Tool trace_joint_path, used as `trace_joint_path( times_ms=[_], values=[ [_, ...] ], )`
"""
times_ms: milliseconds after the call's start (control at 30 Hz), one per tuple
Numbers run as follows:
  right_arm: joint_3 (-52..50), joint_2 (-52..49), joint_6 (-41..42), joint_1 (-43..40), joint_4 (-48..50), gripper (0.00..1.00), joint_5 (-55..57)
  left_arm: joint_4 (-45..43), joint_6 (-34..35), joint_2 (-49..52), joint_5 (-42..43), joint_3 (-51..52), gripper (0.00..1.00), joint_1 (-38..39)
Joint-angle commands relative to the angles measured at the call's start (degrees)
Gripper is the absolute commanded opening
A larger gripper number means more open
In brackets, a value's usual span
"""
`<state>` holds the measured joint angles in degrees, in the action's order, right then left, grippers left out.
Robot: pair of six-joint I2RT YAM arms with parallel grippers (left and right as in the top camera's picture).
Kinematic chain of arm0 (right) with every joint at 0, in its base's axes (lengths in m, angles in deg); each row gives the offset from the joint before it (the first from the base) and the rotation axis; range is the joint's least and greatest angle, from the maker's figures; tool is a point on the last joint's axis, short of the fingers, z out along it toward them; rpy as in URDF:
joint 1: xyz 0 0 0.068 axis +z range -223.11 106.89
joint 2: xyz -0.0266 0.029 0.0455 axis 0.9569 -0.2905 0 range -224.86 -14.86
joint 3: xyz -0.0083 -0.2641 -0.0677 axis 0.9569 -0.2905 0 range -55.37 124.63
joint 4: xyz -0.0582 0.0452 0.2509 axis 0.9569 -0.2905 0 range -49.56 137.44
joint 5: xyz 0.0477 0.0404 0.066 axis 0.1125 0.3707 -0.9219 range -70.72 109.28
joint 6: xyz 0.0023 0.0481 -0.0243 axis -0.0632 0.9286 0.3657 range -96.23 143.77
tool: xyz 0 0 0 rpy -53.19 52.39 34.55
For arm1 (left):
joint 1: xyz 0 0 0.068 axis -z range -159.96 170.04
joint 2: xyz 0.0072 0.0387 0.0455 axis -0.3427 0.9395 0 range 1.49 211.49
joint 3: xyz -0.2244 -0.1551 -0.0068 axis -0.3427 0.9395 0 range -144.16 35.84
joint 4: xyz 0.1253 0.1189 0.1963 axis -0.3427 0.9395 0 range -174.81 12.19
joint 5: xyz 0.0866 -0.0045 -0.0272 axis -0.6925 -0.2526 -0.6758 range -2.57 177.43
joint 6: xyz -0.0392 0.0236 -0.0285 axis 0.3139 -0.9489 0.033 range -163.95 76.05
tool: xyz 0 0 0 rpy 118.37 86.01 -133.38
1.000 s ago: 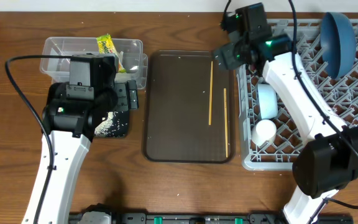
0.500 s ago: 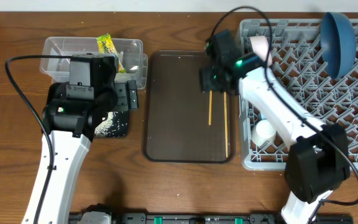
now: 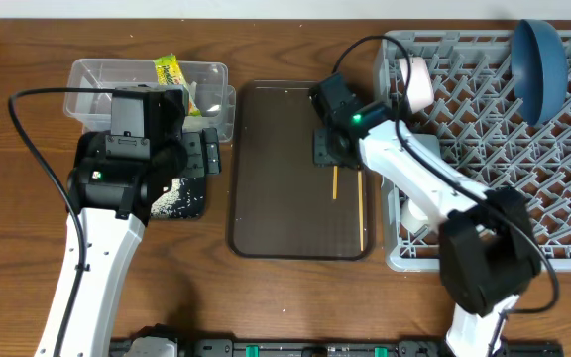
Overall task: Sort waste into correct bins and load items into the dishwasher rack
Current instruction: 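Move right gripper to the right chopstick and grasp it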
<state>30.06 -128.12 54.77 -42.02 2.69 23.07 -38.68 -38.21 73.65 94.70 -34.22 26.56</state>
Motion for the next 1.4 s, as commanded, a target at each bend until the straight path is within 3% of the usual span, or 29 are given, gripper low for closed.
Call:
trace_joint_path(
  times_ms=[0, 400, 600, 1367],
  values=[
    [-0.3, -3.9, 1.4, -0.5, 0.0, 0.47, -1.6, 0.1, -0.4, 0.1, -0.7, -1.0, 0.9, 0.0],
    [-0.3, -8.5, 2.8, -2.3, -1.1, 0.28, -4.5, 0.1, -0.4, 0.1, -0.7, -1.0, 0.9, 0.0],
    [-0.3, -8.6, 2.8, -2.4, -2.6, 0.02, -4.7, 0.1, -0.4, 0.1, -0.7, -1.0, 0.9, 0.0],
    [7.0, -8.5, -6.0, -1.9, -11.1, 0.01, -5.1, 0.1, -0.4, 0.1, -0.7, -1.0, 0.9, 0.0]
  ],
)
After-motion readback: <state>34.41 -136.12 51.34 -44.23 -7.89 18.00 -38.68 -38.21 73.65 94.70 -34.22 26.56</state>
